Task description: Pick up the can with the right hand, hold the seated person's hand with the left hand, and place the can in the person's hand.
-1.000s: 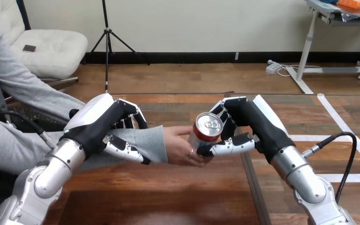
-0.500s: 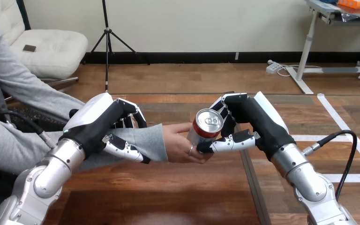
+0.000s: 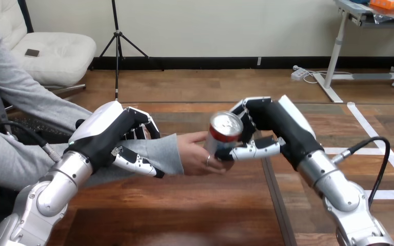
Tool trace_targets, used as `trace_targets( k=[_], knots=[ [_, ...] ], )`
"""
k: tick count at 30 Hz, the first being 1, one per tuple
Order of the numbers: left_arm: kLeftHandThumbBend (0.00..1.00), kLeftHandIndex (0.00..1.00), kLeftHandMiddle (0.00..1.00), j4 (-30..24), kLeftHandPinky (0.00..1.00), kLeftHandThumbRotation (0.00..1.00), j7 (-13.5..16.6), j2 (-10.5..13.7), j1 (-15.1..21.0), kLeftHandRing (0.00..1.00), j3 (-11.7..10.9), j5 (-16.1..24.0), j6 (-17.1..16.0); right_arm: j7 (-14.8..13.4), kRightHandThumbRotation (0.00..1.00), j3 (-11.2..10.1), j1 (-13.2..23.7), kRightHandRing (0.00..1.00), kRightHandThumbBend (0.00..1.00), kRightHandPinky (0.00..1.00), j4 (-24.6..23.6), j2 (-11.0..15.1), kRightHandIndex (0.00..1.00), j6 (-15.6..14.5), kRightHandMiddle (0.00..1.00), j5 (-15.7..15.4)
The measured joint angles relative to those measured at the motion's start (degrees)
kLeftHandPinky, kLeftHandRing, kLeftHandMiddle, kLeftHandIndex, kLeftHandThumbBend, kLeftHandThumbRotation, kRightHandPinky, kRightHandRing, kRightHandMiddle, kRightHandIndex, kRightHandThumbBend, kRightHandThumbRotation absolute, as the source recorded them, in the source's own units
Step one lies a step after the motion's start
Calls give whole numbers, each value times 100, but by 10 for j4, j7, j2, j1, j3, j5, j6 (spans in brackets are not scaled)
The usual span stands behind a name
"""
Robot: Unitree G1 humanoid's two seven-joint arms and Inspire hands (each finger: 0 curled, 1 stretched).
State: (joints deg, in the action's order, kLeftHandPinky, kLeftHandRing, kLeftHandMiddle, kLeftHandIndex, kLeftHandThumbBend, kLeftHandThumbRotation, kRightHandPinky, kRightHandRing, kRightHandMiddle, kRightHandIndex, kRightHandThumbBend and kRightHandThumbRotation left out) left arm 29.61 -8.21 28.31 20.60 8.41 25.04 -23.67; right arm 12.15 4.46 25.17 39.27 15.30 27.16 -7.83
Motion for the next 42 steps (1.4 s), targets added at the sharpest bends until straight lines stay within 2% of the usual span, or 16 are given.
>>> trace_targets(
  k=[6,12,27,42],
  knots=[
    [78,44,32,0,20,0,0,0,0,25,0,0,0,3,45,0,0,51,99,45,-23,0,57,-15,54,9],
    [77,44,33,0,21,0,0,0,0,26,0,0,0,3,62,0,0,54,100,48,-45,-1,59,-16,56,10],
    [77,44,33,0,22,0,-1,0,-4,26,0,0,0,-5,82,0,0,53,98,48,-57,1,60,-16,57,2],
    [77,44,32,0,21,0,-1,0,-4,25,0,0,0,-7,94,0,0,57,100,51,-57,4,64,-8,61,-10]
  ],
)
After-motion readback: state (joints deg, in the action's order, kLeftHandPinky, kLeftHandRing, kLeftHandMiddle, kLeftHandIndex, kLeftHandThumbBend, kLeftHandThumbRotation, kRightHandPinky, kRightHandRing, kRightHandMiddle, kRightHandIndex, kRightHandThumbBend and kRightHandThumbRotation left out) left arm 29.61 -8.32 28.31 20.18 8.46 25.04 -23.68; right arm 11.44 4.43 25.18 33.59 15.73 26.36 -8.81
